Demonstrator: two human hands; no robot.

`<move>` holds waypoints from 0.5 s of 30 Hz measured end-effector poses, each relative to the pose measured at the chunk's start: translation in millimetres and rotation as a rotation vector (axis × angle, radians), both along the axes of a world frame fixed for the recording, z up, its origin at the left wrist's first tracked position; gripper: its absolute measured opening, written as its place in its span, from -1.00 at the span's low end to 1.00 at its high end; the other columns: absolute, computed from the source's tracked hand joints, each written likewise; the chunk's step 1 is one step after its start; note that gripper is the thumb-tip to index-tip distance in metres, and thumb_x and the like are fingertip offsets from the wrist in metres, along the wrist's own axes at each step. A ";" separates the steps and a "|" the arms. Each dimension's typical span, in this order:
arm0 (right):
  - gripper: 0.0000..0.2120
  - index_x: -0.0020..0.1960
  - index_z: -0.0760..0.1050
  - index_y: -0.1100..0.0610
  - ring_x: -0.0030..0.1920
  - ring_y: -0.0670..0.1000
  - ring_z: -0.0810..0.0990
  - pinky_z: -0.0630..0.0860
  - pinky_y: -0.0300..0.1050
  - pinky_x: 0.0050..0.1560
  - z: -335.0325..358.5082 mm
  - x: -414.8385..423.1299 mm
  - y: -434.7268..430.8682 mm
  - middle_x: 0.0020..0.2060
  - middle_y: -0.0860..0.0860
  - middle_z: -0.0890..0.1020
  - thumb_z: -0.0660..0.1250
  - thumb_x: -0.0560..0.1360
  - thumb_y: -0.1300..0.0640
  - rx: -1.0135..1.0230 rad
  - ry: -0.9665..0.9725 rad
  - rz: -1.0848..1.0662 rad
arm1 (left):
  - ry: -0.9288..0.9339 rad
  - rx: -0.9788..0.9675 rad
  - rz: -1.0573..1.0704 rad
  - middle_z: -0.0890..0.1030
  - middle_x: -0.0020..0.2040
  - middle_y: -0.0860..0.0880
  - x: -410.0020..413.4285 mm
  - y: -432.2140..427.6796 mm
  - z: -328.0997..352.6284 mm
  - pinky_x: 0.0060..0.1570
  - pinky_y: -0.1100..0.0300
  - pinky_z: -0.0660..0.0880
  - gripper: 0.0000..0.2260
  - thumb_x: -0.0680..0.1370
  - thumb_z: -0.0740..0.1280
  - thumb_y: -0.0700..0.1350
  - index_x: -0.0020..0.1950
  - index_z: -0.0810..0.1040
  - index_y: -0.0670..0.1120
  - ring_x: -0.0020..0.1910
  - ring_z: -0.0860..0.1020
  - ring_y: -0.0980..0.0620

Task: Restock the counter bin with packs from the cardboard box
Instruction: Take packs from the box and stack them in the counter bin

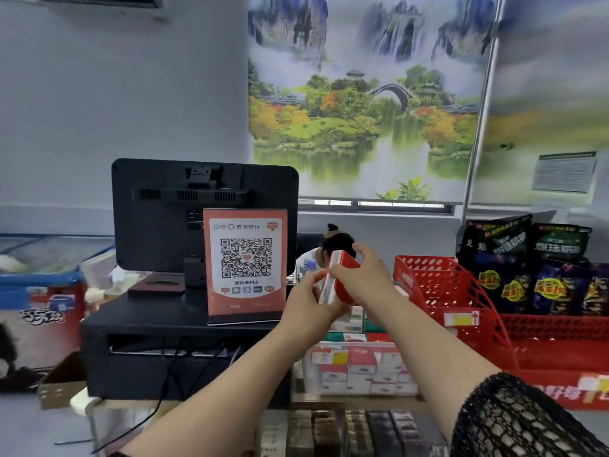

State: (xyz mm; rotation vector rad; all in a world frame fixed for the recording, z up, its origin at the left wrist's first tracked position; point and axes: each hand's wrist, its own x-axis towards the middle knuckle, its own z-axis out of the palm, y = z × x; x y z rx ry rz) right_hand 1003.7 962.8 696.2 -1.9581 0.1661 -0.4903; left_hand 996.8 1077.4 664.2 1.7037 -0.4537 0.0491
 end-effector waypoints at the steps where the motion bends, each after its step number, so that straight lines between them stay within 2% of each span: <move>1: -0.35 0.50 0.14 -0.02 0.31 0.14 0.40 0.46 -0.05 0.11 -3.3 8.7 -1.5 0.40 0.06 0.34 0.37 0.51 0.06 -0.011 -0.006 -0.016 | -0.003 0.033 0.012 0.52 -0.01 0.09 4.8 2.4 -0.8 -0.13 0.34 0.48 -0.46 0.45 0.44 -0.21 0.34 0.30 0.06 -0.07 0.53 0.21; 3: -0.36 0.48 0.15 -0.02 0.30 0.13 0.41 0.43 -0.07 0.10 -12.3 27.6 -8.1 0.38 0.07 0.37 0.37 0.50 0.06 -0.046 -0.014 -0.053 | -0.016 0.071 0.044 0.48 0.09 0.00 13.0 8.5 -1.5 -0.08 0.33 0.44 -0.37 0.45 0.42 -0.22 0.42 0.23 0.08 0.01 0.49 0.17; 5: -0.40 0.44 0.17 -0.01 0.26 0.12 0.43 0.43 -0.06 0.10 -24.3 45.3 -16.1 0.34 0.07 0.39 0.38 0.50 0.05 -0.062 0.001 -0.075 | -0.030 0.054 0.092 0.47 0.13 0.01 18.4 16.5 -1.8 -0.11 0.38 0.40 -0.37 0.46 0.38 -0.24 0.44 0.22 0.10 0.02 0.46 0.21; 6: -0.42 0.42 0.19 -0.02 0.21 0.11 0.45 0.43 -0.07 0.07 -31.9 53.6 -20.2 0.32 0.08 0.40 0.38 0.50 0.04 -0.072 0.018 -0.084 | -0.043 0.032 0.124 0.47 0.11 0.04 20.3 20.2 -1.5 -0.06 0.35 0.43 -0.40 0.46 0.38 -0.25 0.40 0.26 0.11 0.03 0.46 0.23; 8: -0.49 0.35 0.21 -0.04 0.06 0.06 0.43 0.42 -0.11 -0.01 -48.8 68.7 -25.9 0.28 0.10 0.40 0.37 0.50 0.03 -0.116 0.081 -0.097 | -0.062 -0.010 0.184 0.48 0.10 0.07 24.5 26.3 -0.5 0.16 0.17 0.46 -0.44 0.45 0.39 -0.25 0.37 0.32 0.10 0.11 0.47 0.19; 10: -0.55 0.29 0.23 -0.05 0.02 0.04 0.40 0.45 -0.08 0.04 -66.8 82.3 -28.8 0.26 0.12 0.37 0.37 0.49 0.02 -0.174 0.157 -0.092 | -0.077 -0.022 0.216 0.49 0.09 0.04 27.6 29.6 1.6 0.27 0.08 0.44 -0.50 0.45 0.37 -0.27 0.31 0.38 0.12 0.14 0.48 0.13; 12: -0.57 0.26 0.24 -0.04 0.08 0.10 0.43 0.48 -0.01 0.14 -81.2 94.6 -29.7 0.26 0.14 0.33 0.36 0.49 0.00 -0.249 0.224 -0.061 | -0.103 -0.025 0.240 0.51 0.09 0.00 31.1 30.2 3.4 0.21 0.21 0.45 -0.55 0.46 0.36 -0.27 0.25 0.41 0.13 0.10 0.49 0.15; 15: -0.49 0.35 0.21 0.03 0.21 0.16 0.42 0.42 0.00 0.20 -97.6 108.2 -25.5 0.32 0.16 0.23 0.37 0.50 0.01 -0.367 0.335 -0.006 | -0.128 -0.027 0.250 0.53 0.09 -0.03 34.6 29.4 4.4 0.07 0.34 0.43 -0.58 0.46 0.35 -0.29 0.21 0.45 0.12 0.09 0.50 0.15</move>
